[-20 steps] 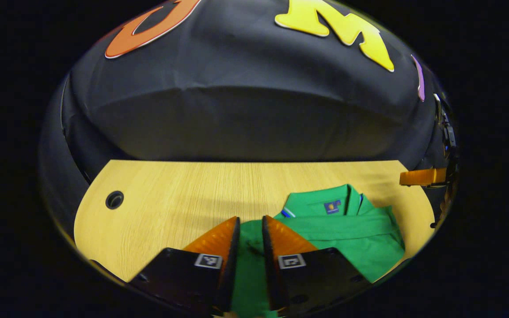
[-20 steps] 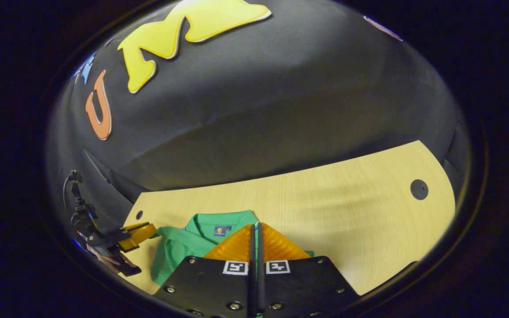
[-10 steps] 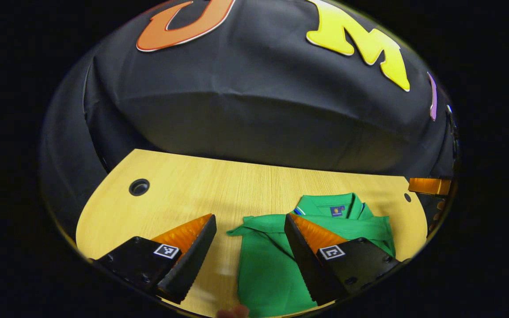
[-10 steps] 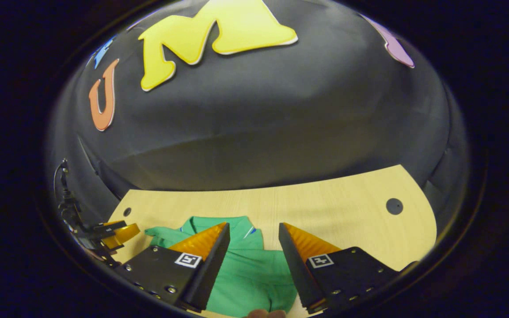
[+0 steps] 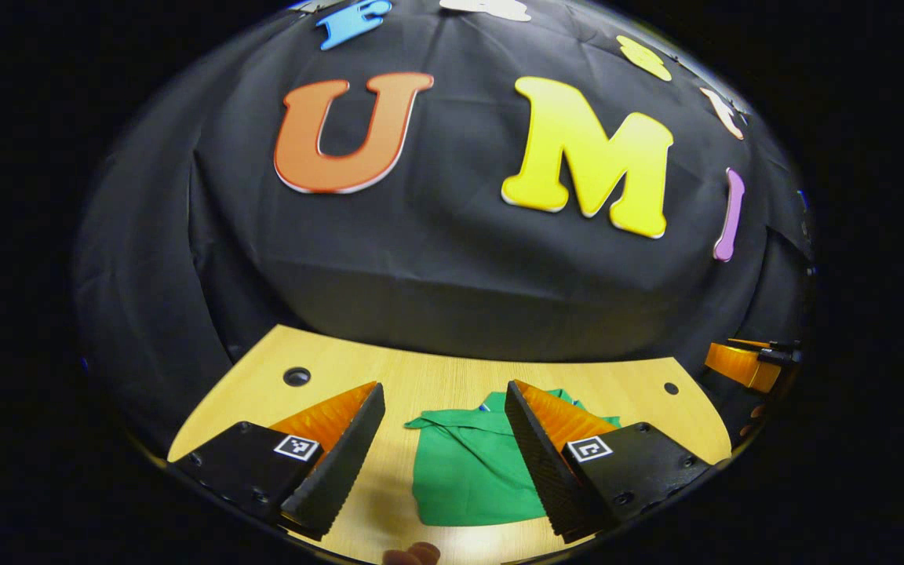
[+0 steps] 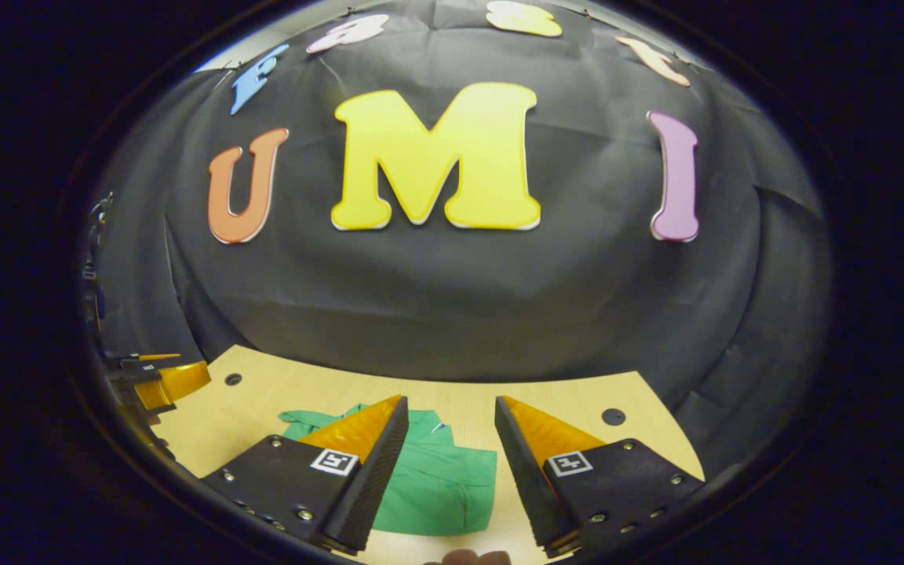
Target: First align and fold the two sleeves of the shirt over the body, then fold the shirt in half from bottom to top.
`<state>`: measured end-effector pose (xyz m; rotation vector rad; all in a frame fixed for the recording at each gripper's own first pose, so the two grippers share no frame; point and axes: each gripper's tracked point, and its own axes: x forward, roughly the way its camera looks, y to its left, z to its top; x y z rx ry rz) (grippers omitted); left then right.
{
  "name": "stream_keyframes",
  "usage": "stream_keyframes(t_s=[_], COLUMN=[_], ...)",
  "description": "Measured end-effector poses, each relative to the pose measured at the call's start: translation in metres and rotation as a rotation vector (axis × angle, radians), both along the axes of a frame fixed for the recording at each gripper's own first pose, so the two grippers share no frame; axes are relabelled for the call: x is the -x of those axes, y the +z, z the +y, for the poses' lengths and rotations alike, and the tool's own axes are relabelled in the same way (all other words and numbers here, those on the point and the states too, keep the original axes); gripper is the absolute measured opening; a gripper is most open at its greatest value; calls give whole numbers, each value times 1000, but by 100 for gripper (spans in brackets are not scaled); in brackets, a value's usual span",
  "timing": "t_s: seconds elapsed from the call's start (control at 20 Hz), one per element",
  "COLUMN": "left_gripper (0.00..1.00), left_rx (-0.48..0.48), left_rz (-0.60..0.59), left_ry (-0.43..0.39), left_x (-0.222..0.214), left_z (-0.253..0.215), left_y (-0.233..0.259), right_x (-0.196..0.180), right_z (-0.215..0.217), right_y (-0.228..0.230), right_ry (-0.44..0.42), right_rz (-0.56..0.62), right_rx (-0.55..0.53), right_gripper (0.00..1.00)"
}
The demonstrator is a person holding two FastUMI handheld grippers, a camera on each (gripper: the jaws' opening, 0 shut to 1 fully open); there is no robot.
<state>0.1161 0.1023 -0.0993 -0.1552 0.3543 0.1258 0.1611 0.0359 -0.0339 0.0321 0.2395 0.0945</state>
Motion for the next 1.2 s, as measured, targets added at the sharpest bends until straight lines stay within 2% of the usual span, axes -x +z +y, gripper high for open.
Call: stream_keyframes(t_s=[0.2,0.45,0.6,0.75,0.85,1.0,1.2], left_gripper=[98,100,98,98,98,99,98], left_rx=[-5,-79,-89,-90,-76,-82,-79], left_rz=[-124,-235,-265,-308,-318,-325,-313], left_ry=[11,25,20,12,-2,-4,-14], left_x=[60,124,147,164,172,172,172], left_z=[-14,-19,-30,-42,-53,-59,-67], left_y=[63,114,121,129,130,135,134], right_x=[69,132,161,183,190,197,199], right_z=[7,2,-1,-2,3,6,10], right_y=[51,87,79,75,75,72,70], right_ry=[-9,-53,-64,-94,-97,-81,-61], right_rz=[-133,-284,-273,-261,-300,-321,-313], right_rx=[15,46,47,-16,-50,8,3], right_gripper=[72,72,72,72,72,72,72])
